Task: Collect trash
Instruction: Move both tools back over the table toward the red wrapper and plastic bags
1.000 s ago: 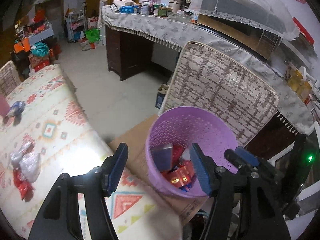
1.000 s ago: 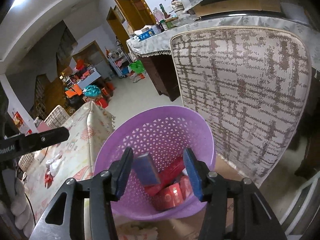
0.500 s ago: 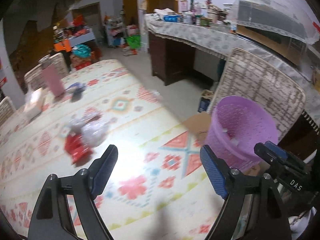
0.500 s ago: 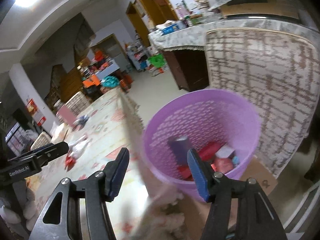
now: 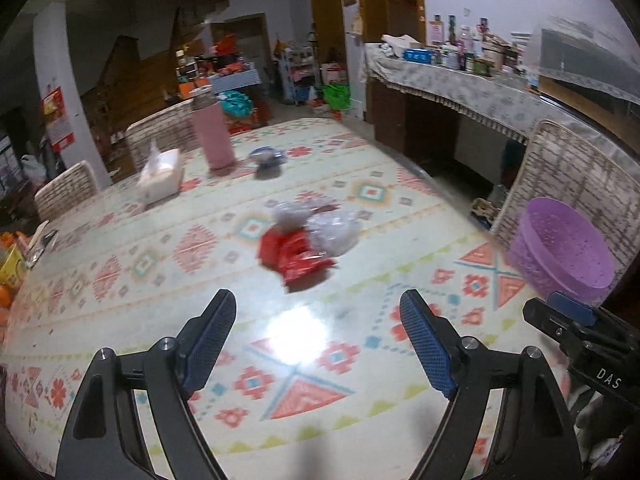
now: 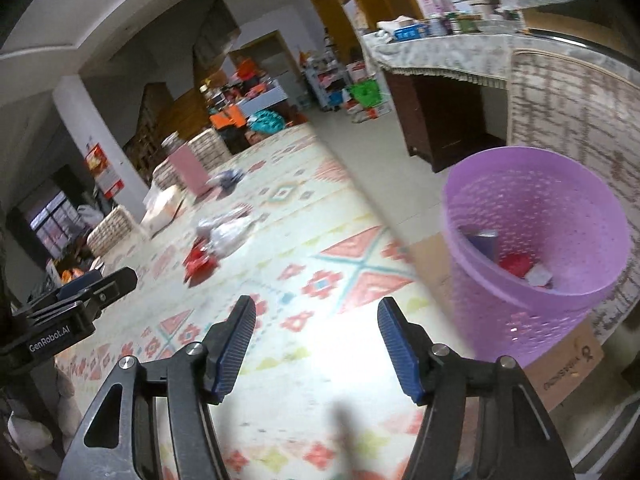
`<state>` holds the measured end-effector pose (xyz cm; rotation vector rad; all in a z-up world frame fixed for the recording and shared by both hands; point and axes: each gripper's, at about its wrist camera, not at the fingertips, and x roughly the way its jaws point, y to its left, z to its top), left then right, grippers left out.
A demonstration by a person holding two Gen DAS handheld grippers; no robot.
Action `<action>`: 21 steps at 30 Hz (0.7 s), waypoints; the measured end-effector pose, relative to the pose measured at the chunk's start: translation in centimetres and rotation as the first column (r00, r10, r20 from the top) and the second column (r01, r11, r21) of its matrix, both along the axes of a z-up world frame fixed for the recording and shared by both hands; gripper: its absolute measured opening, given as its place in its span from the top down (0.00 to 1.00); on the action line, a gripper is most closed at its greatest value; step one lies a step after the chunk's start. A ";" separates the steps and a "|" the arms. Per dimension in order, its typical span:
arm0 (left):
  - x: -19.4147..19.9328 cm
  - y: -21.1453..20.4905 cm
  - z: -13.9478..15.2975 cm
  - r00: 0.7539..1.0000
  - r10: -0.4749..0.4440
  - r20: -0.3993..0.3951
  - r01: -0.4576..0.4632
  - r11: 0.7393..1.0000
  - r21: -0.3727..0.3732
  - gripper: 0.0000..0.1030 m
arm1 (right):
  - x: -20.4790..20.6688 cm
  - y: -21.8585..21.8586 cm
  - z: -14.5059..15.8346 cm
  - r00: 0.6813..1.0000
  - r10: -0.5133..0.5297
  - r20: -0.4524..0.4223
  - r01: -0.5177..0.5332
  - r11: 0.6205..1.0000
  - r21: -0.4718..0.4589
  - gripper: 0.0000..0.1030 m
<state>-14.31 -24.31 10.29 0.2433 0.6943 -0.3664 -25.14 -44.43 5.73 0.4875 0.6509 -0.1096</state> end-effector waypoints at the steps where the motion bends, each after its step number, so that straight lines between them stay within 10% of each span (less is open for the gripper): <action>1: 0.1 0.5 -0.1 1.000 0.005 -0.001 -0.005 1.000 -0.002 0.19 | 0.4 0.6 -0.1 1.000 0.010 -0.005 -0.010 1.000 -0.002 0.34; 21: 8.2 12.9 -3.5 0.959 0.215 -0.184 -0.237 0.966 -0.103 0.19 | 9.2 5.8 -2.7 0.993 0.110 -0.041 -0.110 0.994 0.008 0.34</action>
